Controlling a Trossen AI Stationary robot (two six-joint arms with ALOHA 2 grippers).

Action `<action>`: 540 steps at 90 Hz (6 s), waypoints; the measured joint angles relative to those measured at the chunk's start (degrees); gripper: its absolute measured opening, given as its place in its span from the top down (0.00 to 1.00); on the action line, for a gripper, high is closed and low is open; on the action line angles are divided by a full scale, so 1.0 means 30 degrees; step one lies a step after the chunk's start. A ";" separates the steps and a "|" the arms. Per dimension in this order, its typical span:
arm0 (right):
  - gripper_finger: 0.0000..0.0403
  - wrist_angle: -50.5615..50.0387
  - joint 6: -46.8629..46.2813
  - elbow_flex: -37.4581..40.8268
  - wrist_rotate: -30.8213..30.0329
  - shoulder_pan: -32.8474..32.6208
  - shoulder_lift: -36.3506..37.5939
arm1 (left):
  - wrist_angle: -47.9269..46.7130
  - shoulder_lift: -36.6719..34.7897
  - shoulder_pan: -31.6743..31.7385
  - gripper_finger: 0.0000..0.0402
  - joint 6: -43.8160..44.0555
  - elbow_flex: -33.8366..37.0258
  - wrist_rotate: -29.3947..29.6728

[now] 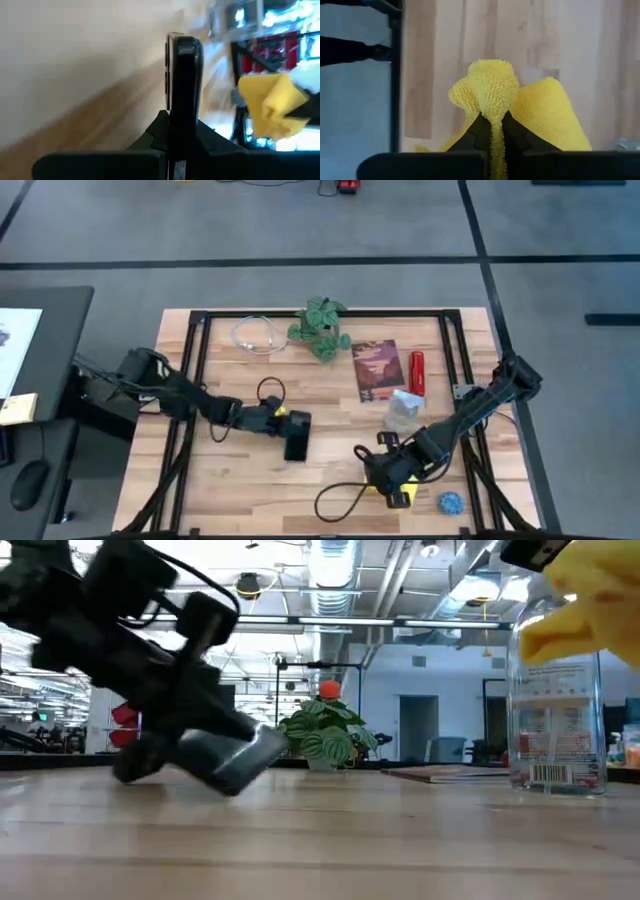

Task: Apply microfiber cloth
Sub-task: Wipe the front of the black cellphone with the yellow microfiber cloth, then return to home position

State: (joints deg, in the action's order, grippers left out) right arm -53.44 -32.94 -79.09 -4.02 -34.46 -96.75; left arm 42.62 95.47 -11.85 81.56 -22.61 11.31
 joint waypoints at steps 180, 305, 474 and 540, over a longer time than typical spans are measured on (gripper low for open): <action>0.30 0.4531 0.1685 0.2339 0.5754 0.1295 0.3773 | -1.6014 -1.7914 0.1414 0.54 -0.5671 -0.0321 -0.5069; 0.46 1.7791 -0.5498 2.0521 -0.7807 -0.1208 2.0924 | -0.5604 -2.0669 -0.3612 1.00 -1.2294 0.2333 0.6027; 0.76 2.7844 0.2504 2.4210 -0.0638 1.1769 2.0473 | -1.9998 -3.1704 0.1010 1.00 -1.6729 0.3468 -0.0005; 0.76 2.2162 0.6532 2.5128 -0.0223 1.2801 2.7810 | -2.9781 -3.1698 0.1010 1.00 -1.6800 0.3468 0.0009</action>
State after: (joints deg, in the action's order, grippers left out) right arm 13.04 -13.35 -3.71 -4.69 3.95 -13.32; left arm -46.72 0.38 -8.82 31.16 -12.21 11.33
